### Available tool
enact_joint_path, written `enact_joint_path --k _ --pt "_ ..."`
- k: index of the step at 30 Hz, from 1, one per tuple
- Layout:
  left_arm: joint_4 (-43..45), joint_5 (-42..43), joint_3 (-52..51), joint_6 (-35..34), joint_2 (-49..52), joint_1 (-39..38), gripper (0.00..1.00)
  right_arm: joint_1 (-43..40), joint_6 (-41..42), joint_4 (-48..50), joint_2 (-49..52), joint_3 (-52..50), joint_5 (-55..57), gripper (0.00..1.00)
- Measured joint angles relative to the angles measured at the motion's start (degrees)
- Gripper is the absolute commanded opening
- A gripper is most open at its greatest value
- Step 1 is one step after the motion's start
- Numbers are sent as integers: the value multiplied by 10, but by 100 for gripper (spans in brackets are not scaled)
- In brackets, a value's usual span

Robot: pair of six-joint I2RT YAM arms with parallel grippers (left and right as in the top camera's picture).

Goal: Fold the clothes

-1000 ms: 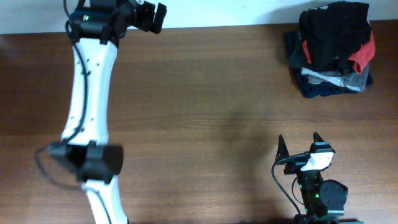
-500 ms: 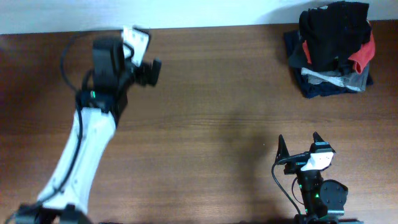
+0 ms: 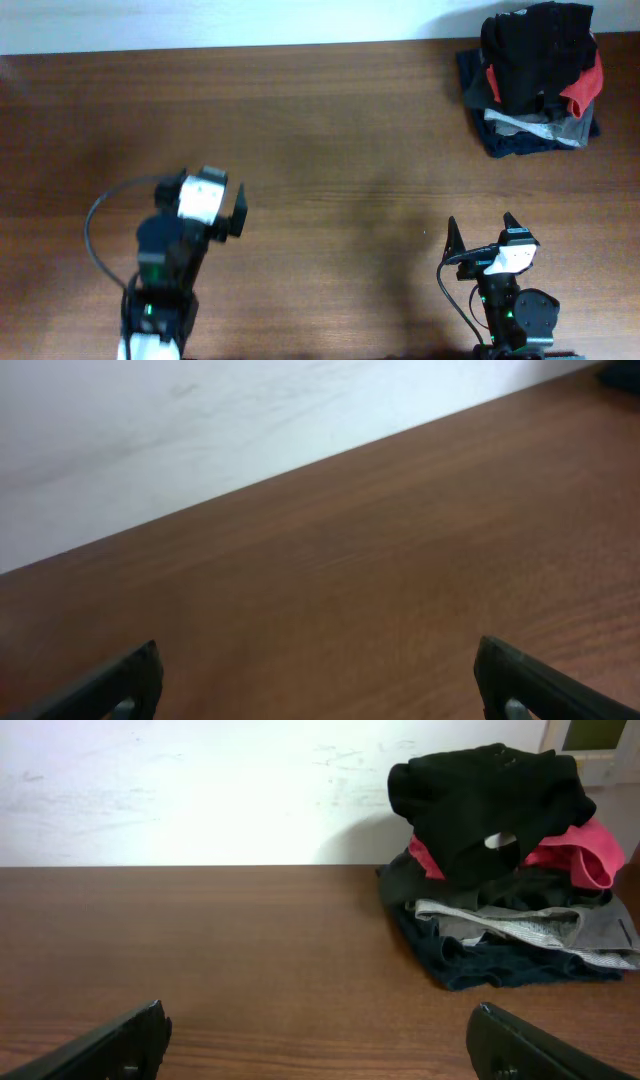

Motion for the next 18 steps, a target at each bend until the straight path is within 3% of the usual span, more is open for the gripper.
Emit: enact_joint_path --k 9,18 --pt "-25 26 -105 0 -224 59 99 0 0 0 0 0 0 99" --pt "-33 46 -189 -12 -360 103 99 0 0 0 0 0 0 99"
